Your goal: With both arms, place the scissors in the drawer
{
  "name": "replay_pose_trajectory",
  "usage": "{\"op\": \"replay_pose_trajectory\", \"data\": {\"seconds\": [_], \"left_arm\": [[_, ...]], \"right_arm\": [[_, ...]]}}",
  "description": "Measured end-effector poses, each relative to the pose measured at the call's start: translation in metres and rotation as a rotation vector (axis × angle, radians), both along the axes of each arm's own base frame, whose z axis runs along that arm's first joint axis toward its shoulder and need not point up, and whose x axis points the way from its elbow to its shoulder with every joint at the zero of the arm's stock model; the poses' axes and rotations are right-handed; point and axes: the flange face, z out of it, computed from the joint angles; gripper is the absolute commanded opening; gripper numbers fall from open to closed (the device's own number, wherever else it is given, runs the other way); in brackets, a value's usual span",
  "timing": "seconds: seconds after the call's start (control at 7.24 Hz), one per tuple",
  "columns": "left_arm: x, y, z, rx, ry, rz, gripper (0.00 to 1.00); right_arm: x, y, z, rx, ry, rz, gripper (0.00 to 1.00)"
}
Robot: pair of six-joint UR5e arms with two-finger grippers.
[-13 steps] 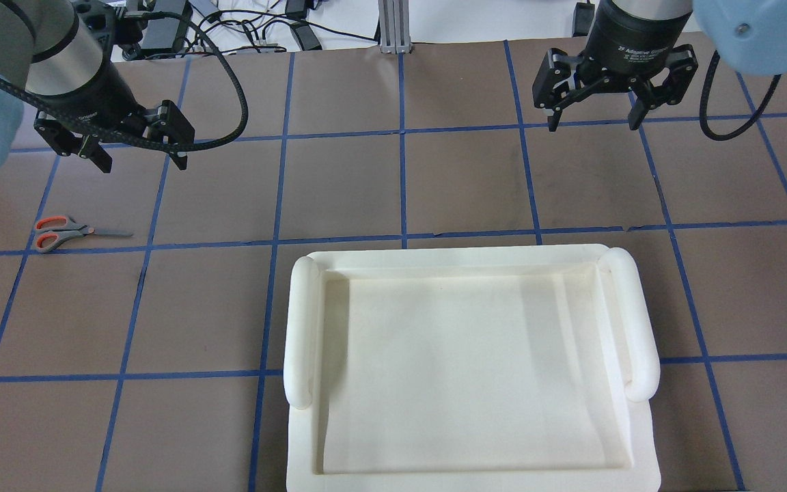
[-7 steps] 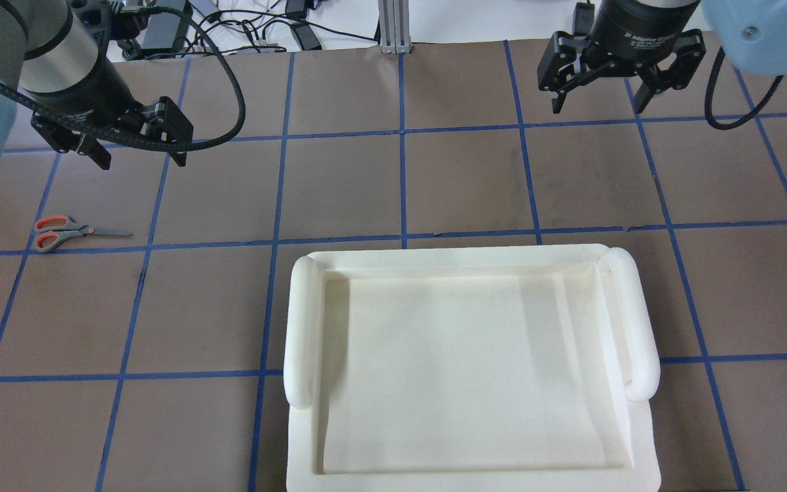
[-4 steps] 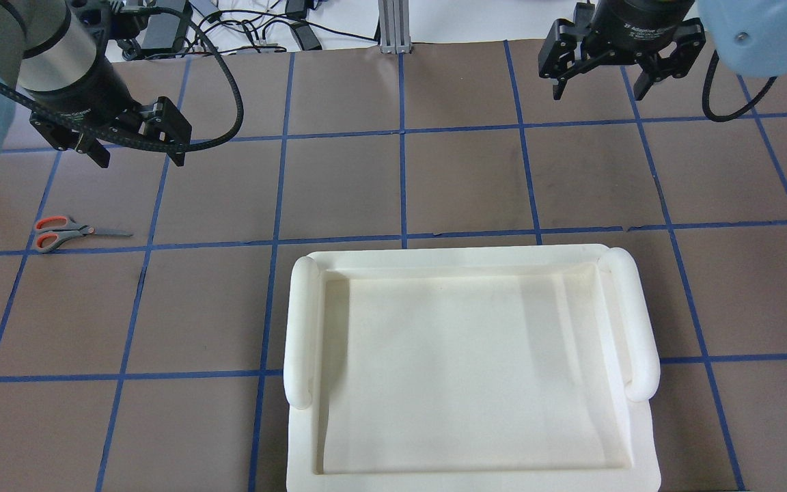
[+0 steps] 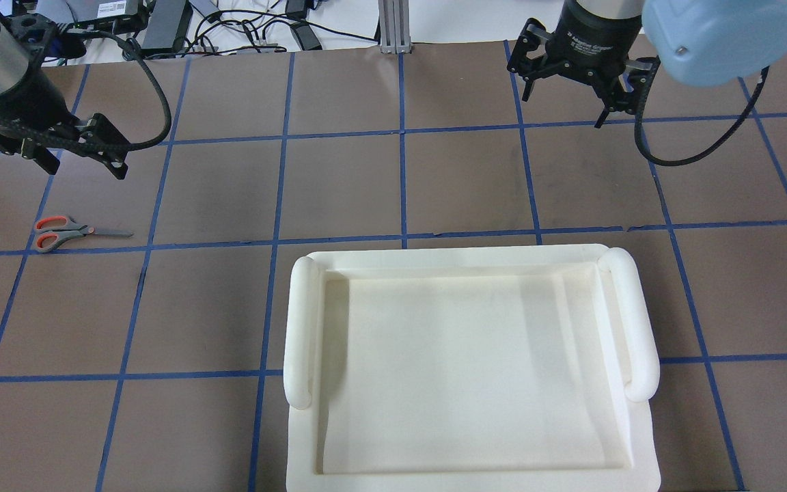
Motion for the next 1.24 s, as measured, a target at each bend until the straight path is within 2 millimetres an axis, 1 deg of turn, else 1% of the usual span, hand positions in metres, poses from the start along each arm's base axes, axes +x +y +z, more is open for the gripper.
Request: {"op": "replay_pose_trajectory", "data": {"seconds": [0.28, 0.41, 0.55, 0.69, 0.97, 1.24], "left_arm": [[0.02, -0.007, -0.015, 0.033, 0.005, -0.216, 1.0], [0.032, -0.007, -0.017, 0.044, 0.012, -0.362, 1.0], [0.045, -0.005, -0.021, 0.064, 0.023, -0.532, 1.0], [0.056, -0.002, -0.027, 0.087, 0.038, -0.687, 1.0], [0.083, 0.001, -0.044, 0.119, 0.068, -0.97, 1.0], [0.115, -0.01, -0.071, 0.128, 0.08, -1.104, 1.0]], "right_arm": [[0.039, 0.0, -0.027, 0.042, -0.009, -0.17, 1.0], [0.054, 0.001, -0.04, 0.067, -0.007, -0.234, 1.0], [0.069, 0.0, -0.057, 0.099, 0.003, -0.296, 1.0], [0.082, 0.0, -0.073, 0.125, 0.015, -0.348, 1.0], [0.1, 0.001, -0.096, 0.175, 0.021, -0.454, 1.0], [0.11, 0.003, -0.113, 0.236, 0.012, -0.549, 1.0]]}}
